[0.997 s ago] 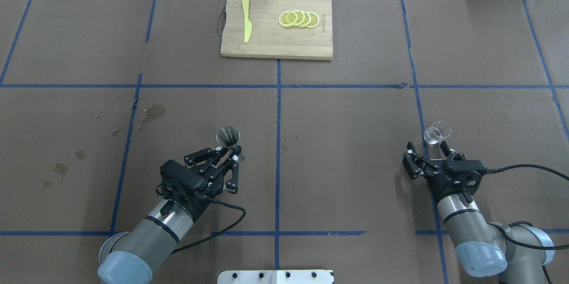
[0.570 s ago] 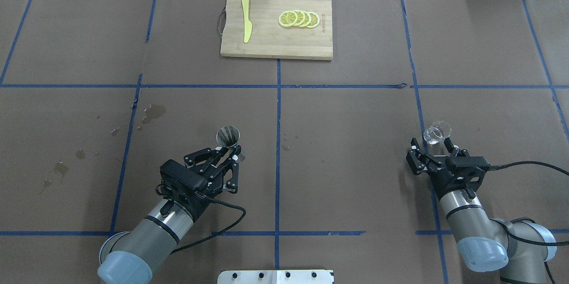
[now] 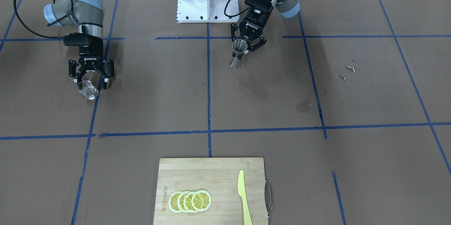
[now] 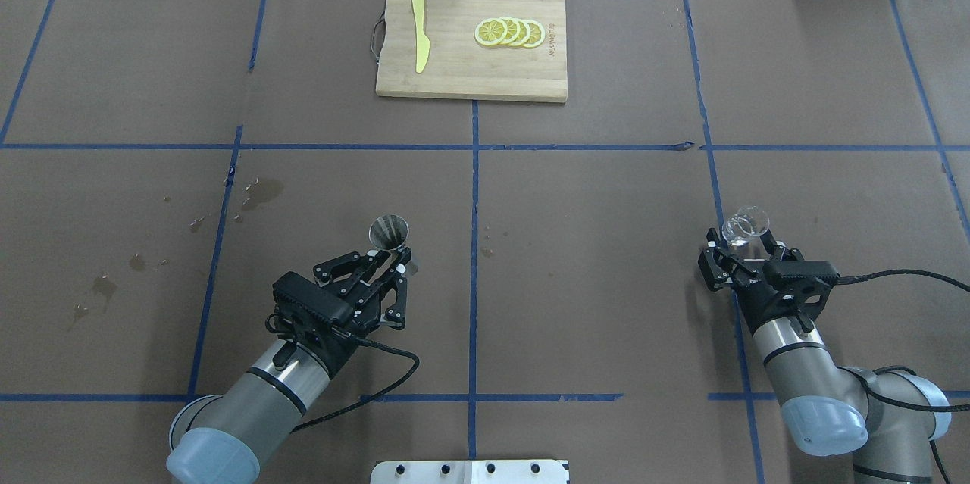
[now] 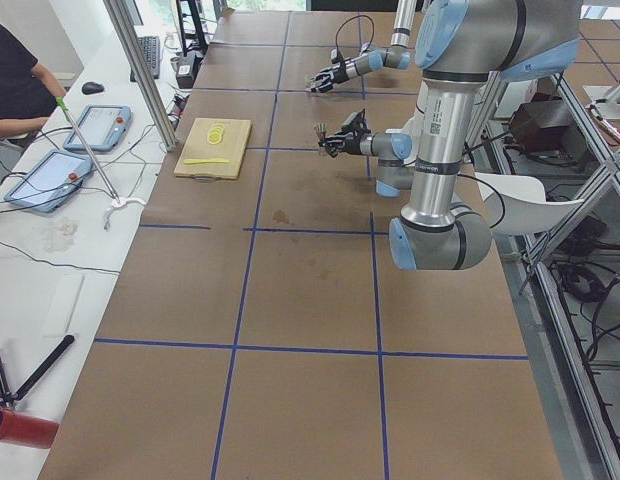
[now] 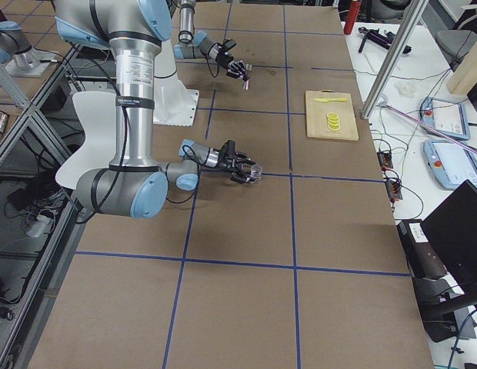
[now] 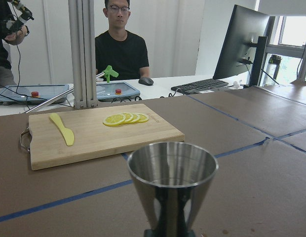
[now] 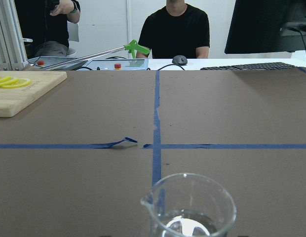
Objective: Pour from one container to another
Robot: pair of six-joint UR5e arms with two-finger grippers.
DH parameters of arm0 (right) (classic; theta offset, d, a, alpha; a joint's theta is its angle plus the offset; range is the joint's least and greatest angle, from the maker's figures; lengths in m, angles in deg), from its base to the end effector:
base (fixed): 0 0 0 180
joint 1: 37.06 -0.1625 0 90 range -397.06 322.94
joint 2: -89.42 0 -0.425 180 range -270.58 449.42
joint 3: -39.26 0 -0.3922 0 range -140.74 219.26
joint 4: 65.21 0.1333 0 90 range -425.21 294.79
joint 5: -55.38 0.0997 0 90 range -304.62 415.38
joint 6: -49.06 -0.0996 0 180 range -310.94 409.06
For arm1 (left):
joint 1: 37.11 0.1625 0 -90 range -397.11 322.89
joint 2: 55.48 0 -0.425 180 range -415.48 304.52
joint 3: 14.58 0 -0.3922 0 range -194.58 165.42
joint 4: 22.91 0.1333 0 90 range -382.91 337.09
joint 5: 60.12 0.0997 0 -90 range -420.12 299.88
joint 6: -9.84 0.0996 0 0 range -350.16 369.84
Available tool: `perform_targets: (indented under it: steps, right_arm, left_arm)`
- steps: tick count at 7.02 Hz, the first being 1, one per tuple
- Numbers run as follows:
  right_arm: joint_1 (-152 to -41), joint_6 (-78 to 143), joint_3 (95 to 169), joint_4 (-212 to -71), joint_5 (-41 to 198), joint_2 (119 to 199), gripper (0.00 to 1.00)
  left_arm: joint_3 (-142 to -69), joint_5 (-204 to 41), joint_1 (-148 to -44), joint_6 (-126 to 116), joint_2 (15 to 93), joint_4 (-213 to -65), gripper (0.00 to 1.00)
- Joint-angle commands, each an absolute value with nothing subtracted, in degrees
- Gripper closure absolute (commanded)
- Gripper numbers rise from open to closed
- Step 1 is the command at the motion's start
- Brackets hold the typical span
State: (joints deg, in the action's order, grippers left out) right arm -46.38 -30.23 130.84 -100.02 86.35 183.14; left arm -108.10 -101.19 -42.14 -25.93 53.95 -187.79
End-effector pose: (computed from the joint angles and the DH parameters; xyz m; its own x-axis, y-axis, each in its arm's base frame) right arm -0.4237 -0.2912 0.5524 0.7240 0.0219 0.6895 -0.6361 0.4080 0.6550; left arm 0.5334 -0.2561 0.3027 0.5711 0.4849 -0.6624 0.5787 0.3346 0.7438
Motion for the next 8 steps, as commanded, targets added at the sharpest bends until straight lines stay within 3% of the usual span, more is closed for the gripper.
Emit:
perform_targets:
  steps: [1,5,6,8]
  right_arm:
    - [-46.55,-30.22,130.67,-100.1,86.41,183.02,0.12]
    - [-47.08,-30.13,129.97,-100.02,86.5,182.85,0.16]
    - [-47.08,-30.13,129.88,-100.02,86.5,182.85,0.21]
    - [-47.17,-30.13,129.79,-100.02,86.76,182.85,0.44]
  left_arm:
    - [-108.1,-101.17,-42.12,-25.93,53.95,-187.79,1.0]
    - [-108.1,-101.17,-42.12,-25.93,53.94,-187.79,1.0]
    - [-108.1,-101.17,-42.21,-25.93,53.95,-187.79,1.0]
    - [-108.1,-101.17,-42.12,-25.93,53.86,-187.79,1.0]
